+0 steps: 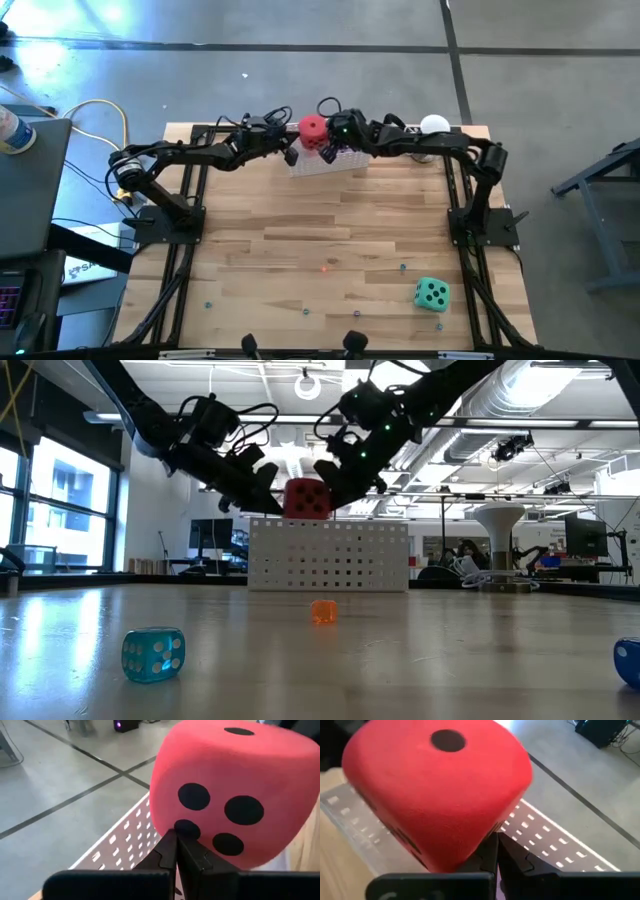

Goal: Pick & Place Dice
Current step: Put the large dark pink dice into the white bin, then put the top light blue dice into the white bin

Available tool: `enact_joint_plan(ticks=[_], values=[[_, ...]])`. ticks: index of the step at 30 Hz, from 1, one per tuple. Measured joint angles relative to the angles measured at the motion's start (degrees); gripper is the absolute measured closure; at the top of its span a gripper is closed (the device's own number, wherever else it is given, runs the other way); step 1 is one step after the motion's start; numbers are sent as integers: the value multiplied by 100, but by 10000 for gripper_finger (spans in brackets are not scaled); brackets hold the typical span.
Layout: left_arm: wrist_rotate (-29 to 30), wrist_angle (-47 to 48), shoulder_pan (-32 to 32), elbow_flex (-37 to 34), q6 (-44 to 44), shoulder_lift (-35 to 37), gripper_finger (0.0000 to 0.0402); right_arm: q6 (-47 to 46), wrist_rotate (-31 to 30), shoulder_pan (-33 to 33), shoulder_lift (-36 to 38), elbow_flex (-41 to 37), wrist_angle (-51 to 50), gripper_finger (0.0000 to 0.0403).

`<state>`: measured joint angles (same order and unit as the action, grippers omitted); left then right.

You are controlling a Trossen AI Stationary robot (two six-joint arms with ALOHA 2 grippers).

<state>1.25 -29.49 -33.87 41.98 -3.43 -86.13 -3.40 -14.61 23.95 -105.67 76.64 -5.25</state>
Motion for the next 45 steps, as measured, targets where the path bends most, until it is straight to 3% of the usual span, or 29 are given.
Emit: enact_joint_plan(ticks=[17, 29, 37, 41, 45], values=[[-20, 520, -14, 9, 7, 44, 401, -263, 38, 2, 4, 13, -133, 395], [714, 911, 0, 7, 8, 282, 401, -260, -50, 0, 13, 16, -133, 319], [932, 955, 97, 0, 242, 488, 401, -142, -1312, -140, 148, 20, -136, 282], [1382, 1184, 254, 0, 550, 1022, 401, 126, -1565, -360, 309, 22, -144, 285], [1439, 1695, 498, 0, 639, 1773, 401, 342, -1912, -688, 544, 22, -217, 294]])
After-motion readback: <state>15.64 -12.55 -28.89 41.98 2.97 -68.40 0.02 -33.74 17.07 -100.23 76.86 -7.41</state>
